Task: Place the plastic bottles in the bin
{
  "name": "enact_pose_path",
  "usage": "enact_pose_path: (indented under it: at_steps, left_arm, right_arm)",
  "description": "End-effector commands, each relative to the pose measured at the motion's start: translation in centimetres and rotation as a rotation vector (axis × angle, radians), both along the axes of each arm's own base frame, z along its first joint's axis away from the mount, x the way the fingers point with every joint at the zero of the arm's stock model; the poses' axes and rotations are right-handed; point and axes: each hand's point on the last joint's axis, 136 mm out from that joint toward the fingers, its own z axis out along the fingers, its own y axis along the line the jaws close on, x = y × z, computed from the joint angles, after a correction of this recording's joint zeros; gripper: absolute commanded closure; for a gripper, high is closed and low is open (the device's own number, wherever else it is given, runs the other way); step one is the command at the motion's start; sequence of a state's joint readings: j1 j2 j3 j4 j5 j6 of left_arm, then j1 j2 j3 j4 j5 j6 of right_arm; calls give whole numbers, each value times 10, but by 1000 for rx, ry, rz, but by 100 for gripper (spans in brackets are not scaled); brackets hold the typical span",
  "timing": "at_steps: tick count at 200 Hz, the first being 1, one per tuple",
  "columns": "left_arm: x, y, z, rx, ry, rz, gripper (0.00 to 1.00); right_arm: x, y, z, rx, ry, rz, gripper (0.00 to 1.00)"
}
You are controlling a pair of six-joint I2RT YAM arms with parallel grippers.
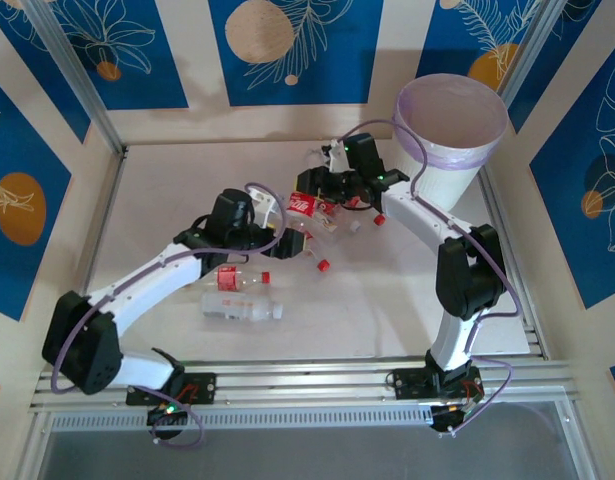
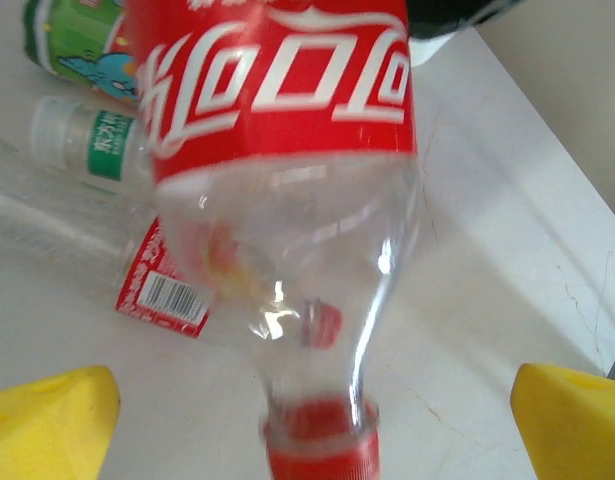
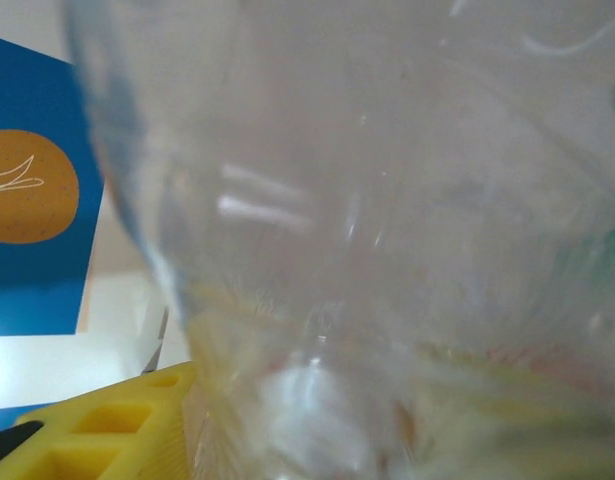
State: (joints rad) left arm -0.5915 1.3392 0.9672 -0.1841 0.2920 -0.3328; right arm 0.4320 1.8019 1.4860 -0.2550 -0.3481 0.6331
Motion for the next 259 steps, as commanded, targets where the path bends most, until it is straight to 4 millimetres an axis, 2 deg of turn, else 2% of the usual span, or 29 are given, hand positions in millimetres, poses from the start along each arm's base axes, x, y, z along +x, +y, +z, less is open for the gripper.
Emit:
enact_pose_path:
  at_steps: [1,21,45,70,92,110,134,155,181,206,227,259]
  left_arm:
    - [-13,28,-12,83,79,108,0]
    - [-18,50,-16,107,138,208,0]
    - [-22,79,-23,91,226,352,0]
    - [-23,118,-30,22,298,527,0]
    - [-25,147,-27,-56,307,650,1]
    - [-28,164,-23,-77,291,722,3]
    - [-32,183,-28,-68,301,802,3]
    - [-34,196,-33,-67,325,857,3]
    - [-36,215,-38,-55,347,934,3]
    - [-41,237,-41,-34,361,1025,4]
    - [-45,249,-44,-39,366,1091,5]
    - [-50,257,-50,-30,376,1138,5]
  right_arm:
    - [15,-18,30,-80,-132,-26,55]
    - [29,-33,56,-146,-244,-68,57]
    - [44,-58,96,-245,-408,-144,59]
    - [64,-98,140,-314,-534,-257,60]
    - [80,-133,175,-332,-608,-350,62]
    - [85,-152,202,-345,-672,-400,62]
    - [91,-181,234,-359,-729,-479,62]
    - [98,-214,253,-392,-755,-569,64]
    - [109,-255,265,-452,-762,-676,64]
    - [121,-284,260,-546,-743,-756,64]
    - [133,-302,245,-629,-718,-800,64]
    - [154,-331,207,-680,-638,-820,64]
